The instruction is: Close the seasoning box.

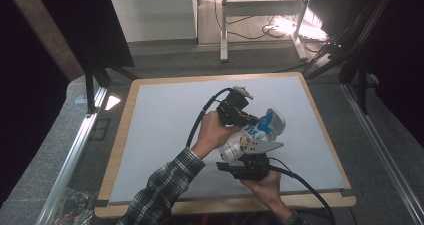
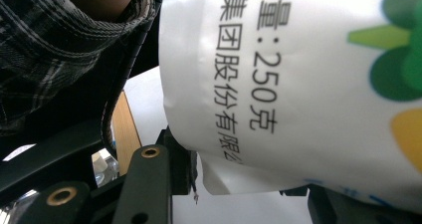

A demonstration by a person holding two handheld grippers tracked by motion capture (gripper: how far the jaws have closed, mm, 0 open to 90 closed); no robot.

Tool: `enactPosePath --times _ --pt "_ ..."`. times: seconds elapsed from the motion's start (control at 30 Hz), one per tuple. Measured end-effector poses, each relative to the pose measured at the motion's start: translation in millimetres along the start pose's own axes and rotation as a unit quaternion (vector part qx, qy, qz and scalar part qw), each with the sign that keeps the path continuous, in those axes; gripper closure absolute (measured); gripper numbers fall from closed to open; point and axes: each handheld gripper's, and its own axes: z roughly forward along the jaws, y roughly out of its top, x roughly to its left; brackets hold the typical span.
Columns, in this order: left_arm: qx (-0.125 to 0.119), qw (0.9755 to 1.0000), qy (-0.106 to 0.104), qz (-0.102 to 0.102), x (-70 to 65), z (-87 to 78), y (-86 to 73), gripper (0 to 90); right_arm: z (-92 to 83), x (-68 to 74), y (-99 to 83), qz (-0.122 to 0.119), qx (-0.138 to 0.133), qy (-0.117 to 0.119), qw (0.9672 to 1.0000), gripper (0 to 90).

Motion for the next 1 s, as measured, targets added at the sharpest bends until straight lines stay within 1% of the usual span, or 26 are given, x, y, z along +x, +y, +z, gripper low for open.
enactPosePath --times 0.57,0.6,1.0 --pt "0.006 1.0 0.001 0.001 0.5 -0.8 1.2 89.7 0.5 0.5 1.5 -0.002 0.0 0.0 1.0 58.9" --pt "0.003 1.0 0.001 -0.001 0.2 -0.4 1.2 89.6 0.6 0.5 1.6 -0.003 -0.001 0.0 1.0 58.9" --pt "0.004 1.0 0.001 0.0 -0.1 -0.1 2.4 89.7 1.3 0.6 2.6 -0.005 -0.002 -0.001 1.0 58.7"
